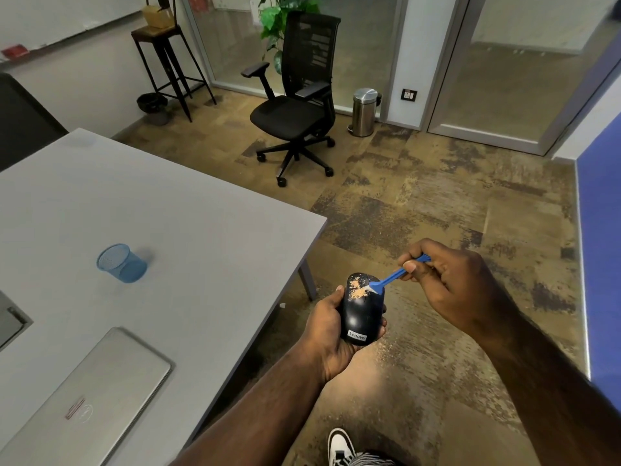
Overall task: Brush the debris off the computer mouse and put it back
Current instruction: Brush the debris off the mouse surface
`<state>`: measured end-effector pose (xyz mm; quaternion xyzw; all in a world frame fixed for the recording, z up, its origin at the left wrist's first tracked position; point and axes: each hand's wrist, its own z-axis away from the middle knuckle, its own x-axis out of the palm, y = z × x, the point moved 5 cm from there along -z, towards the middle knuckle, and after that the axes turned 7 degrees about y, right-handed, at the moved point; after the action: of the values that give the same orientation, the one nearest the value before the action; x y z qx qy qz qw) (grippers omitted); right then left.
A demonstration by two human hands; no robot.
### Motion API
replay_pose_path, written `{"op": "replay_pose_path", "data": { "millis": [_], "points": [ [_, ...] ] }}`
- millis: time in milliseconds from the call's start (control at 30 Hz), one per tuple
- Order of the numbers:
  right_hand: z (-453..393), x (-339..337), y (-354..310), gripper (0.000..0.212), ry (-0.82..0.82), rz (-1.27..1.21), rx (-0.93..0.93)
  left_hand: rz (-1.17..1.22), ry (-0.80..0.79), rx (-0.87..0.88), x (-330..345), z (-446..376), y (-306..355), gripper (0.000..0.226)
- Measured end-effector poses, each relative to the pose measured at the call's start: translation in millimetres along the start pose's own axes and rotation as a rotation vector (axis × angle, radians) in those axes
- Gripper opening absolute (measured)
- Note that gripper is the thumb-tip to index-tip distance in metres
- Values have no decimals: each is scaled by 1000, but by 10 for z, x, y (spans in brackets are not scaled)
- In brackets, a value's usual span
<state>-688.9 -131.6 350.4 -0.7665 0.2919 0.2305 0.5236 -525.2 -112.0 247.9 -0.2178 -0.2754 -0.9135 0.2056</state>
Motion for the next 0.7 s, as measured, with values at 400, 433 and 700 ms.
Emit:
{"op": "replay_pose_path", "data": {
  "millis": [400,433,700],
  "points": [
    [-60,-31,79,13,79,59,48,8,-12,3,11,-4,3,59],
    [-62,-46,87,14,102,55,54,6,-11,3,10,-2,5,59],
    [50,36,-6,10,27,-103,-20,-31,11,26,-2,-26,31,62]
  ]
}}
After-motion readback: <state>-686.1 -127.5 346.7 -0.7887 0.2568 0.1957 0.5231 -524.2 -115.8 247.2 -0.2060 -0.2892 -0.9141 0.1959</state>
